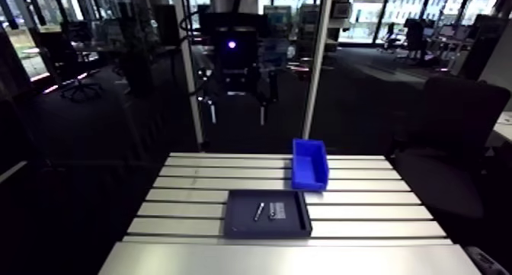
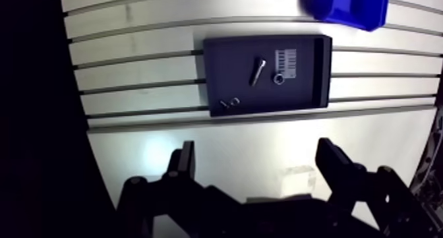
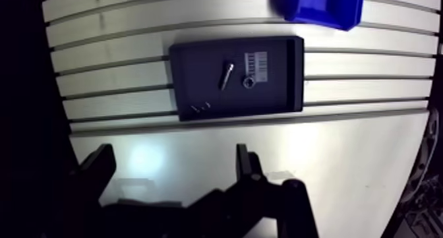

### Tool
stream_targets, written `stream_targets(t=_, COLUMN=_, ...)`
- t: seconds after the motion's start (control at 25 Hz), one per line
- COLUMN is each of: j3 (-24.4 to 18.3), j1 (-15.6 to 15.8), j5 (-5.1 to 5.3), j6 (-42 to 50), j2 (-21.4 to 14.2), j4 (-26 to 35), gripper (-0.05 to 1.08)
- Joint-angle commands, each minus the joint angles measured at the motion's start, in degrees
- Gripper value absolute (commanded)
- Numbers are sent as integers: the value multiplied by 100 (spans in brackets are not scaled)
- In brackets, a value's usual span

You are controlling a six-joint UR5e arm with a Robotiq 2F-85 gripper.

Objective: Pick up the M10 bolt from the tray and put it into the blue bin.

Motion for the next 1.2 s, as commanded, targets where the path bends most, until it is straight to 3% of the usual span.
stream_targets(t=0.04, j3=335, j1=-12, j5=-5, j6=251, j2=4, j4=-346, gripper=1)
stream_targets(t=0.52, j3=1003, j1=-346, j5=21, j6=576, j2=39, j4=-1190, gripper=1)
stream_targets(t=1.2, j3=1900, j1=-363, j5=39, j6=858, j2=92, j4=-2025, gripper=1)
